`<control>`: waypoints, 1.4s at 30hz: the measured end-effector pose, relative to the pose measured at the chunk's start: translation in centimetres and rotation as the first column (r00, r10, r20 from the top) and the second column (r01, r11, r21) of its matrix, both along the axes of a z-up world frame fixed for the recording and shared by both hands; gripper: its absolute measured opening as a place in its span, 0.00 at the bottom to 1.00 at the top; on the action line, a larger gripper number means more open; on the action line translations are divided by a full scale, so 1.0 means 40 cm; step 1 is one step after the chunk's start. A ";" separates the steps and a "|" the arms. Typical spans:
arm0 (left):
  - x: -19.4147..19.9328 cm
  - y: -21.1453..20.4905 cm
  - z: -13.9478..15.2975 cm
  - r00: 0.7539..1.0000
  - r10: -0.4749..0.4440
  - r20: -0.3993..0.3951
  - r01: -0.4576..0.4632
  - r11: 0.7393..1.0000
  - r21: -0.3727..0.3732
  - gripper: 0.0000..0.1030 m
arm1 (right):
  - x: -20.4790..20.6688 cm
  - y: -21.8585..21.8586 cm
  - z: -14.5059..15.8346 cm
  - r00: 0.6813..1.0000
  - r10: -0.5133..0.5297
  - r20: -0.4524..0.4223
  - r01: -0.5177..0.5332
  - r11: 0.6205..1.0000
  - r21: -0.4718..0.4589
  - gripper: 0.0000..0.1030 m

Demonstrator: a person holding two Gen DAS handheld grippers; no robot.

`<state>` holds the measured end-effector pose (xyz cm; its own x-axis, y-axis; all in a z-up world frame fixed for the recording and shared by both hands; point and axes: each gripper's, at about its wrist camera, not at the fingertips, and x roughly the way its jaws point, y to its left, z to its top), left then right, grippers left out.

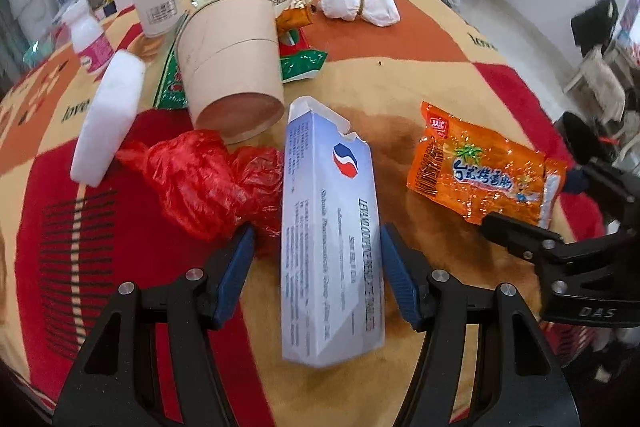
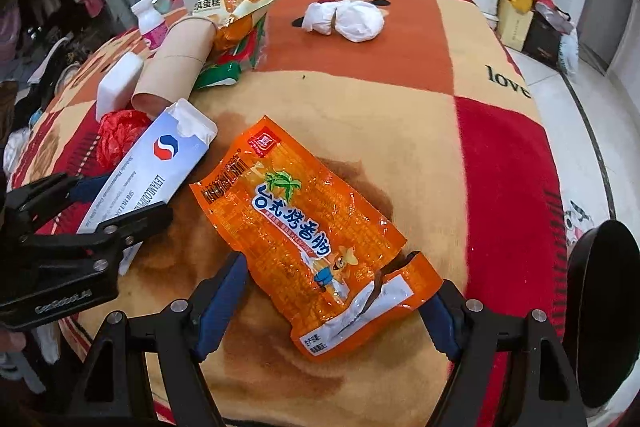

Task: Collect trash
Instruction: 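Grasp the white-and-blue Levamlodipine box with the left tool while the right tool grasps the orange snack packet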

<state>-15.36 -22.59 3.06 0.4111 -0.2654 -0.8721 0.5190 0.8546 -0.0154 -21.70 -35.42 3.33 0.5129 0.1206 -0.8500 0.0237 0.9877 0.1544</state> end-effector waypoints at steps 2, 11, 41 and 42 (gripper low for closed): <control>-0.005 -0.008 -0.001 1.000 -0.015 0.006 0.015 0.999 0.028 0.61 | 0.001 0.003 0.001 1.000 0.018 0.003 -0.018 1.000 -0.013 0.76; -0.004 -0.008 0.007 0.998 -0.045 -0.032 0.044 0.999 -0.024 0.61 | 0.031 0.010 -0.007 0.995 0.093 0.019 -0.092 0.994 -0.058 0.78; -0.072 0.117 0.170 0.973 -0.195 -0.125 0.149 0.939 -0.309 0.16 | 0.025 0.063 0.008 0.961 0.278 0.002 -0.271 0.938 -0.215 0.89; -0.076 0.118 0.178 0.973 -0.198 -0.120 0.152 0.937 -0.313 0.16 | 0.034 0.065 -0.003 0.960 0.279 -0.014 -0.275 0.933 -0.232 0.89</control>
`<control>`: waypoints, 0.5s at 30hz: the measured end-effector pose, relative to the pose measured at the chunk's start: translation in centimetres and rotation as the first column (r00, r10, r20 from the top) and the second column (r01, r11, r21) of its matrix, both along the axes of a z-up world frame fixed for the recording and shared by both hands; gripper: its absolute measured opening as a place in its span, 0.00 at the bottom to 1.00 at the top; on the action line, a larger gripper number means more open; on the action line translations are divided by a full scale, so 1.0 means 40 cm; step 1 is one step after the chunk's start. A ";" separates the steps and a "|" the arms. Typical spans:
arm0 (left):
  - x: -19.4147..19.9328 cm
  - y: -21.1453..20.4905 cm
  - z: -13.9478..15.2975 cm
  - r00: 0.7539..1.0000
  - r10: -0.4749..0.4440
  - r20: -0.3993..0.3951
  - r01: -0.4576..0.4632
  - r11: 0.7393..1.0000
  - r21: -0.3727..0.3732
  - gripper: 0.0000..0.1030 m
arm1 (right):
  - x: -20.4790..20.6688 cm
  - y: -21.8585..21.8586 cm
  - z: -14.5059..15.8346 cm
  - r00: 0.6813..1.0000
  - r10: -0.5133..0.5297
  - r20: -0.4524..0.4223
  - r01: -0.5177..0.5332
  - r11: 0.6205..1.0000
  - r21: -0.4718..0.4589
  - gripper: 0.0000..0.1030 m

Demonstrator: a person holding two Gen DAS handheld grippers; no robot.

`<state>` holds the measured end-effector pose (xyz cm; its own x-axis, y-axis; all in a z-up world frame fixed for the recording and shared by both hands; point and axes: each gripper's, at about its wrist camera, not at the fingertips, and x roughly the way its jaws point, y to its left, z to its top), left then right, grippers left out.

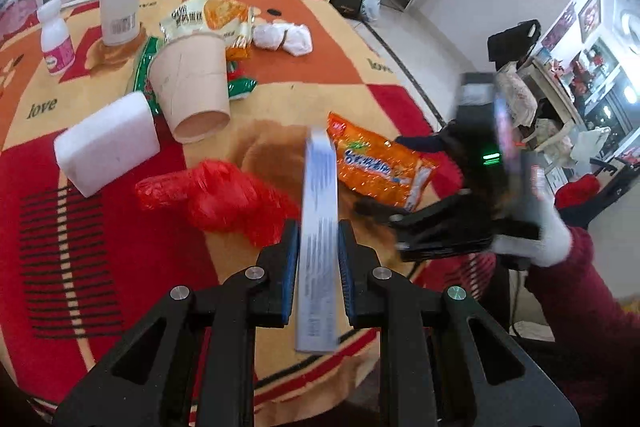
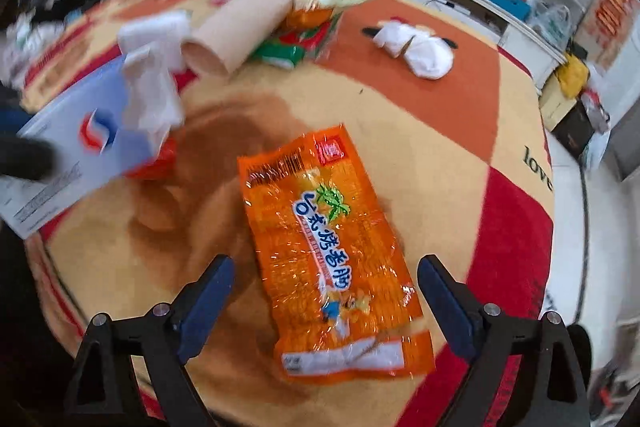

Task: Collect trash
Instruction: 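Grasp the white-and-blue Levamlodipine box with the left tool while the right tool grasps the orange snack packet, then lift and carry the box and orange packet over the black bin with both tools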

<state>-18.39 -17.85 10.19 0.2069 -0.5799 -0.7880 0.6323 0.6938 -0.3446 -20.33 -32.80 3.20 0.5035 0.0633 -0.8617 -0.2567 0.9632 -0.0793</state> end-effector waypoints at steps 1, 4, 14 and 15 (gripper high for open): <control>-0.002 0.000 0.004 1.000 -0.003 0.001 0.003 1.000 -0.002 0.16 | 0.007 -0.004 -0.007 1.000 -0.002 -0.004 0.002 1.000 0.010 0.89; -0.006 -0.004 -0.003 1.000 -0.006 0.002 0.006 1.000 0.014 0.16 | 0.013 -0.033 -0.012 0.999 -0.036 -0.016 0.038 0.993 0.114 0.81; -0.040 -0.036 -0.077 0.999 -0.010 0.034 0.007 0.994 0.105 0.50 | -0.021 -0.076 -0.009 0.990 -0.136 0.027 0.131 0.979 0.154 0.62; -0.038 -0.042 -0.082 0.998 -0.011 0.054 0.004 0.992 0.126 0.50 | -0.021 -0.085 -0.008 0.988 -0.154 0.024 0.148 0.974 0.171 0.62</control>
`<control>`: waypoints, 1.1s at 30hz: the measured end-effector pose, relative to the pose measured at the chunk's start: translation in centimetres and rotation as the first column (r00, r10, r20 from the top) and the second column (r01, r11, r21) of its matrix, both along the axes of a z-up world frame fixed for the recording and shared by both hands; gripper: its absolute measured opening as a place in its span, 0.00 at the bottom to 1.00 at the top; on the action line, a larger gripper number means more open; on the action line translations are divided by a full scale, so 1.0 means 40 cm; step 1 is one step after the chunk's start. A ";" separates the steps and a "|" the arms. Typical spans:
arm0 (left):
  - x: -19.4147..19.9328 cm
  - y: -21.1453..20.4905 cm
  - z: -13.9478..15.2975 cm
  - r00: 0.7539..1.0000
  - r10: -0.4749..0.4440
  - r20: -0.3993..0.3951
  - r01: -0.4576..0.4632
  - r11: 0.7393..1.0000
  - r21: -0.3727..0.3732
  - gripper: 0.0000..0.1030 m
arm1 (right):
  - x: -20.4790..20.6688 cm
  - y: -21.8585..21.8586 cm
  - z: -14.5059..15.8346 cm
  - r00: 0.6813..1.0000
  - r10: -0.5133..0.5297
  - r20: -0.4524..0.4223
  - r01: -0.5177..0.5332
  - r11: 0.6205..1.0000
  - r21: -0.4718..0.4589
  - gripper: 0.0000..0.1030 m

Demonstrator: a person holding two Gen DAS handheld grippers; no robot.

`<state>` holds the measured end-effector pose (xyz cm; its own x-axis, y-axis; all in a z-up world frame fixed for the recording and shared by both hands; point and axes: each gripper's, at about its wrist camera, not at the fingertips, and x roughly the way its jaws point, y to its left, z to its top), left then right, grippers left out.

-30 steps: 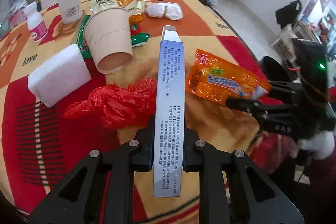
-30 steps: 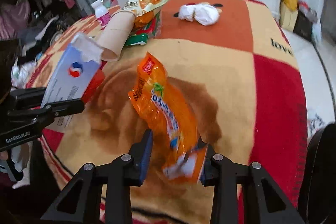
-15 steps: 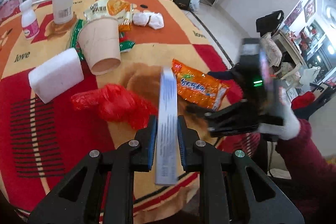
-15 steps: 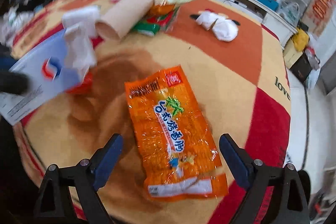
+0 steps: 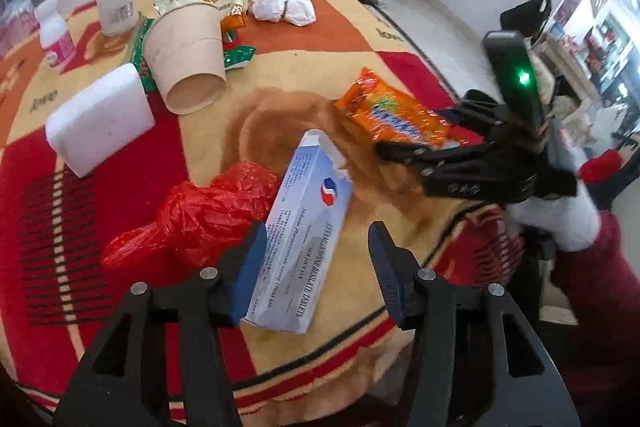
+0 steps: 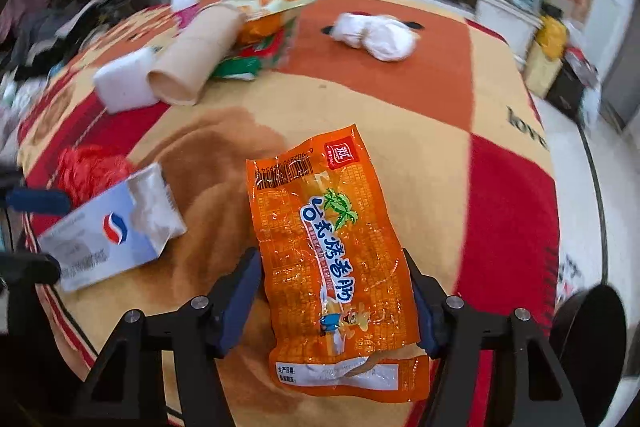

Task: Collect trash
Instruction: 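Lift and carry the box and orange packet over the black bin with both tools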

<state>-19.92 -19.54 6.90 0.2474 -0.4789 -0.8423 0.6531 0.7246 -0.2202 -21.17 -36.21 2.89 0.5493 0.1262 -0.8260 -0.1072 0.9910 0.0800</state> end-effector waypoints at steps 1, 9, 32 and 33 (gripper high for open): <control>-0.001 -0.005 -0.005 1.000 -0.003 0.016 0.003 1.000 0.018 0.50 | -0.002 -0.007 0.000 1.000 -0.014 0.003 0.014 1.000 0.016 0.62; -0.018 -0.065 -0.069 0.992 -0.053 0.118 0.040 0.993 0.112 0.55 | -0.004 0.020 -0.002 1.000 -0.018 0.012 0.018 1.000 -0.012 0.68; -0.041 -0.055 0.002 0.993 -0.077 0.090 0.076 0.997 0.016 0.49 | -0.053 -0.008 0.039 0.997 -0.025 0.073 0.022 0.999 0.032 0.50; -0.044 -0.059 0.017 0.992 -0.075 0.097 0.075 0.997 0.006 0.49 | -0.057 -0.012 0.040 0.997 -0.028 0.075 0.026 0.999 0.037 0.50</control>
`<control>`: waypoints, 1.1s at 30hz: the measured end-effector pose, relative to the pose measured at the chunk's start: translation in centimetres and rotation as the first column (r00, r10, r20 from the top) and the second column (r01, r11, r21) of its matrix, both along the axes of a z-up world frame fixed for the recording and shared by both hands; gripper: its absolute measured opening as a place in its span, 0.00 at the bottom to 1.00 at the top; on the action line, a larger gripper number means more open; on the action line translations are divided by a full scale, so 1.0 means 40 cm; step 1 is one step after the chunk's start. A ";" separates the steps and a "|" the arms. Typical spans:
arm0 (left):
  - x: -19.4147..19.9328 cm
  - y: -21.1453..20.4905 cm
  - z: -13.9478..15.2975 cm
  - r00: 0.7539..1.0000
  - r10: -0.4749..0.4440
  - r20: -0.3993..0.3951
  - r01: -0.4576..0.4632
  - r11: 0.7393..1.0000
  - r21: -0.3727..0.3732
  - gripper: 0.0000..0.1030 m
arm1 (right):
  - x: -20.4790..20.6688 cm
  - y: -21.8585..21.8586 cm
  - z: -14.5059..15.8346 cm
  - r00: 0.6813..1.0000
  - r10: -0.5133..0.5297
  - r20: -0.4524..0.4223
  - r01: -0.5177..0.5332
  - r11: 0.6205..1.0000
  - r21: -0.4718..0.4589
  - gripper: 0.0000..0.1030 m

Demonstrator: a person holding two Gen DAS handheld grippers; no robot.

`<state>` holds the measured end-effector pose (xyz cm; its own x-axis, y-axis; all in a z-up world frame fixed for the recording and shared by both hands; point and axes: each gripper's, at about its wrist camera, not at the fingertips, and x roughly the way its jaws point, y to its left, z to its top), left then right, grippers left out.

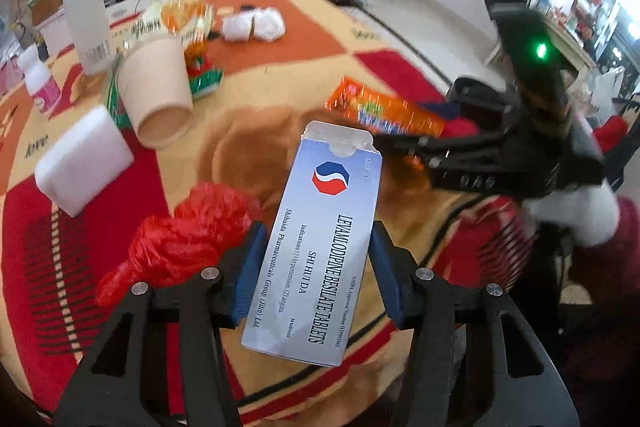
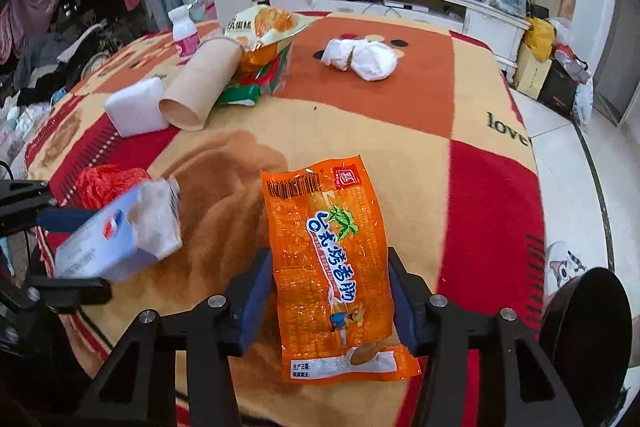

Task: Collect trash
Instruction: 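Lift and carry the box and orange packet over the black bin with both tools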

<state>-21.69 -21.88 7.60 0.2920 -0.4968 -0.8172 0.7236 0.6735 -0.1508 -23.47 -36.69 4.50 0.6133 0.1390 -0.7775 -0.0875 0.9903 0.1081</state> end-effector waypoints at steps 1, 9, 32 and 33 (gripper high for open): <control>-0.002 -0.003 0.010 1.000 0.000 0.003 0.000 1.000 -0.007 0.49 | -0.006 -0.006 0.002 1.000 -0.006 0.002 0.006 1.000 0.007 0.50; 0.013 -0.037 0.059 0.998 0.004 -0.069 -0.011 0.995 -0.100 0.49 | -0.068 -0.064 0.045 0.996 -0.072 0.048 0.070 0.997 0.039 0.50; -0.006 -0.353 0.096 0.993 -0.109 -0.043 0.102 0.986 -0.135 0.48 | -0.219 -0.329 0.054 0.941 -0.333 0.062 0.329 0.942 0.067 0.50; -0.005 -0.369 0.091 0.993 -0.111 -0.038 0.105 0.986 -0.128 0.49 | -0.225 -0.343 0.051 0.937 -0.346 0.059 0.342 0.937 0.068 0.50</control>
<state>-21.89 -36.63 11.25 0.1954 -0.6227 -0.7576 0.7819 0.5653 -0.2630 -32.47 -50.40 6.53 0.6828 -0.0481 -0.7291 0.2481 0.9538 0.1694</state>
